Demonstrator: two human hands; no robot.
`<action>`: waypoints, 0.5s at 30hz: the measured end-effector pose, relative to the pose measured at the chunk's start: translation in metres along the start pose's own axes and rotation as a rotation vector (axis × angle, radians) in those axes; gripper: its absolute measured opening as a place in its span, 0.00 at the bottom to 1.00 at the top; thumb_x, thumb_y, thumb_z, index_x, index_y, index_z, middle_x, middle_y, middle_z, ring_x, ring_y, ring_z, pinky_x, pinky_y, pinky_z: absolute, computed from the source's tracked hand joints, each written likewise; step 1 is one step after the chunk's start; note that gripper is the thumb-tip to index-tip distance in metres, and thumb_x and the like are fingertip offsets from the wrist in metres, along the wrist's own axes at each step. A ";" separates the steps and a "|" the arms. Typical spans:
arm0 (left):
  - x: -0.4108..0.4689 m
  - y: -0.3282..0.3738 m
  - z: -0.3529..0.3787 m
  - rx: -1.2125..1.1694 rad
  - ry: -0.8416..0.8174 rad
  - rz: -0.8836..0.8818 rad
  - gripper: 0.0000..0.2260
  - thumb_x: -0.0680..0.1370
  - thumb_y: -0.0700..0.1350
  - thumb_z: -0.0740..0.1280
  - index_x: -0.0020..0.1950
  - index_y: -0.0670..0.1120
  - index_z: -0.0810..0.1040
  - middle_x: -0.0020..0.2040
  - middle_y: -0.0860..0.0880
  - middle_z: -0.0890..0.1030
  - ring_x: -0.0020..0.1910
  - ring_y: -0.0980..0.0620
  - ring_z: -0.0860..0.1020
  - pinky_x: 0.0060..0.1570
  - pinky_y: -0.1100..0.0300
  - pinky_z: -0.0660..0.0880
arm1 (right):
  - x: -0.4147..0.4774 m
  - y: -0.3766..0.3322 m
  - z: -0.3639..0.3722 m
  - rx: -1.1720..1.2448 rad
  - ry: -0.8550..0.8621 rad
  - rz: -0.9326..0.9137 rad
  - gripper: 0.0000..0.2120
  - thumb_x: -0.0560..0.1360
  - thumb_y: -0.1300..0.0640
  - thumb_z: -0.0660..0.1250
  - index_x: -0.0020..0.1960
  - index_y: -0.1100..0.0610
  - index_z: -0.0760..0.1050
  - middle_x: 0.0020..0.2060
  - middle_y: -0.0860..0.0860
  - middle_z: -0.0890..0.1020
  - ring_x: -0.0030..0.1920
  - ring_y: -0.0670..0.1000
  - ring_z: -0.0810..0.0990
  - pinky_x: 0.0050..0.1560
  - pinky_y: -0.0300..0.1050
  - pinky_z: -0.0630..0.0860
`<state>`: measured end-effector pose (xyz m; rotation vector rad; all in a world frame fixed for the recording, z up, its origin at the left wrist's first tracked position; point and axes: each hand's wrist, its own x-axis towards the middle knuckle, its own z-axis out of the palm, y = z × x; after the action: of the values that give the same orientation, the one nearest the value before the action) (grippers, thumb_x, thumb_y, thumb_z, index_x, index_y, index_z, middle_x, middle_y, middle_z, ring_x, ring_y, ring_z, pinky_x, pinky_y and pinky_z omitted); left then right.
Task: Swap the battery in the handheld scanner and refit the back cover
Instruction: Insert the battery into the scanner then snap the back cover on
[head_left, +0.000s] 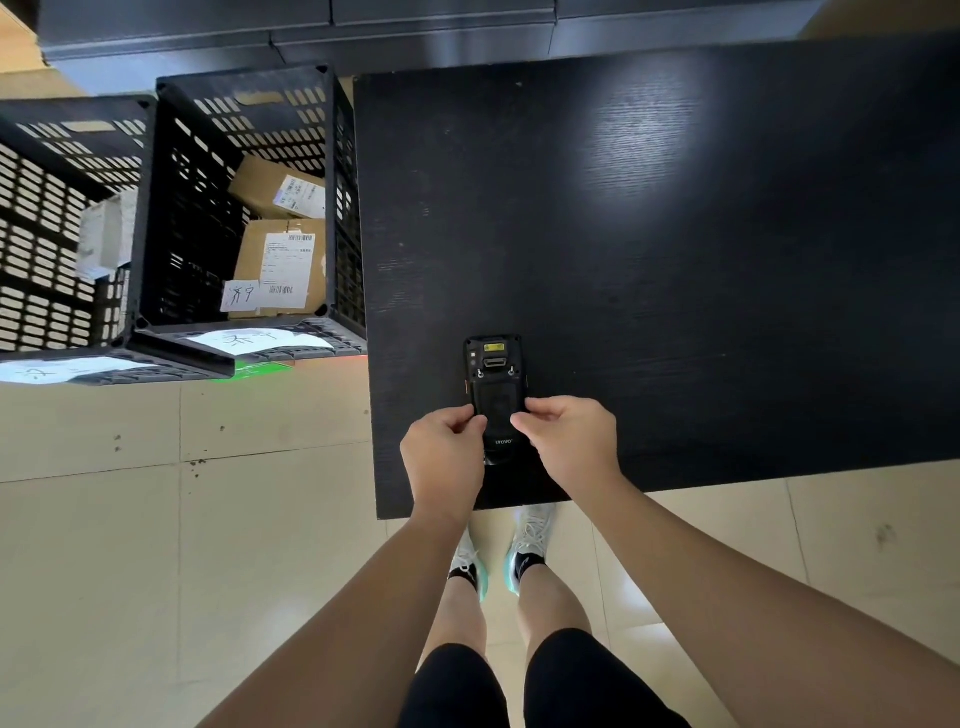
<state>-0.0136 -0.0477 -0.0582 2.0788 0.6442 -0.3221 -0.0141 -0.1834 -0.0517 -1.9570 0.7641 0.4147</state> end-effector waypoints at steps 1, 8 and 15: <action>0.000 0.000 0.000 0.004 -0.002 0.005 0.08 0.75 0.41 0.73 0.53 0.43 0.87 0.31 0.67 0.74 0.32 0.81 0.72 0.34 0.85 0.65 | 0.000 -0.001 0.000 -0.004 0.001 0.003 0.14 0.71 0.55 0.76 0.57 0.55 0.84 0.46 0.49 0.87 0.46 0.44 0.84 0.50 0.36 0.79; 0.017 0.010 -0.004 -0.032 0.039 -0.053 0.15 0.72 0.48 0.75 0.57 0.45 0.84 0.36 0.59 0.81 0.39 0.63 0.80 0.47 0.63 0.78 | 0.015 -0.013 -0.003 0.026 0.054 0.066 0.16 0.69 0.50 0.77 0.55 0.54 0.84 0.40 0.43 0.84 0.43 0.46 0.85 0.51 0.44 0.82; 0.037 0.021 -0.001 -0.024 0.006 -0.076 0.20 0.70 0.51 0.77 0.59 0.45 0.83 0.40 0.55 0.83 0.41 0.57 0.82 0.50 0.59 0.80 | 0.034 -0.022 0.002 -0.052 0.036 0.038 0.20 0.68 0.48 0.77 0.58 0.55 0.82 0.36 0.41 0.79 0.41 0.41 0.78 0.40 0.30 0.68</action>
<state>0.0288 -0.0443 -0.0604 2.0365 0.7281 -0.3496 0.0254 -0.1859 -0.0573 -2.0052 0.8219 0.4274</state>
